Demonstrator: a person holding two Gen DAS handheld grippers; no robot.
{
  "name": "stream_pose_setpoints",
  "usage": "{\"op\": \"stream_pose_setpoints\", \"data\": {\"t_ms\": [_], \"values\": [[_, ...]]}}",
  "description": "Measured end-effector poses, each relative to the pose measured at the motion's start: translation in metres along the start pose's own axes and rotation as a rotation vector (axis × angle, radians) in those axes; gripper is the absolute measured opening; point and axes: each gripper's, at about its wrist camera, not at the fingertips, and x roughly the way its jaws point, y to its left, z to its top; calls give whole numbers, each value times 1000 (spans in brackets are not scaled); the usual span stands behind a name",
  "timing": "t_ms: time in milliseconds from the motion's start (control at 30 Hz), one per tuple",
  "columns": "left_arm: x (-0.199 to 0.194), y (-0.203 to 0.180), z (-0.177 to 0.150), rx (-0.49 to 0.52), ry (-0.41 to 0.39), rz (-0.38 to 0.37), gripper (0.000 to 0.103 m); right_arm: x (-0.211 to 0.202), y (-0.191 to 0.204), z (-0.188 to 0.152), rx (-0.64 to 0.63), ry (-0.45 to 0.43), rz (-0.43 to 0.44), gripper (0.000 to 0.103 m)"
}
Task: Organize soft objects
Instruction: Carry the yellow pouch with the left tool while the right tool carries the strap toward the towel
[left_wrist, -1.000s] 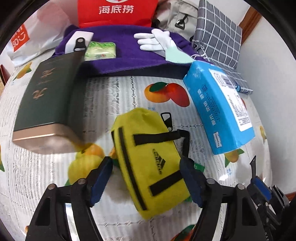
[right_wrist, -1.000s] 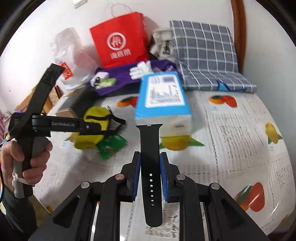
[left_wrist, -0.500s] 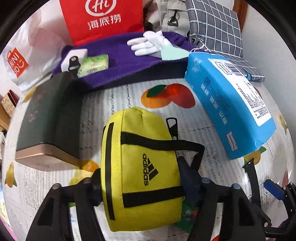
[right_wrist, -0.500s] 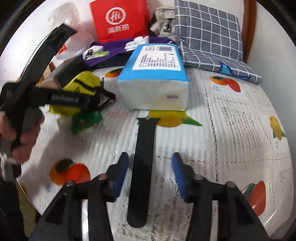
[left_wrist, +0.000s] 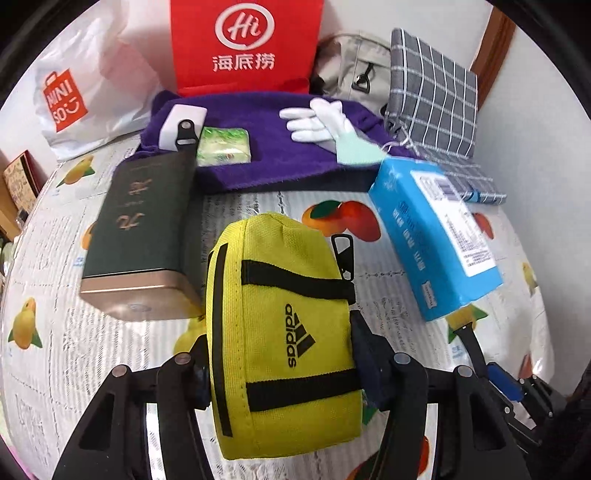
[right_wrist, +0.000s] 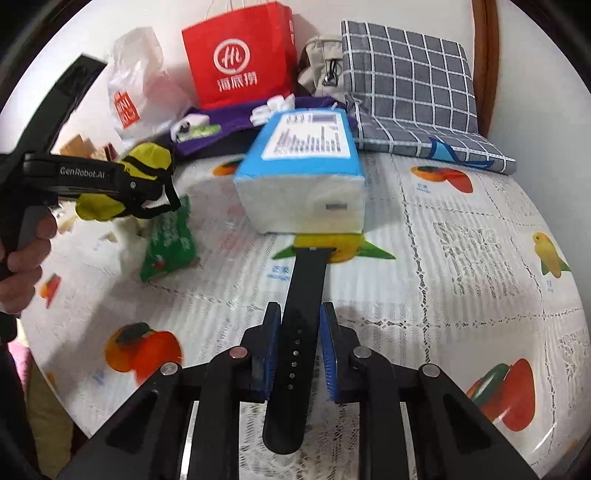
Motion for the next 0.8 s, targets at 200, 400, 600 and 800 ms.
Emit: {"op": "stream_pose_setpoints", "data": {"t_ms": [200, 400, 600, 800], "values": [[-18, 10, -4, -20, -21, -16, 57, -19, 5, 5, 8, -34, 29, 21], [-29, 20, -4, -45, -38, -25, 58, -36, 10, 15, 1, -67, 41, 21], [-37, 27, -2, -54, -53, -28, 57, -44, 12, 27, 6, -99, 50, 21], [-45, 30, 5, -55, -72, -28, 57, -46, 15, 41, 10, -111, 59, 21]]}}
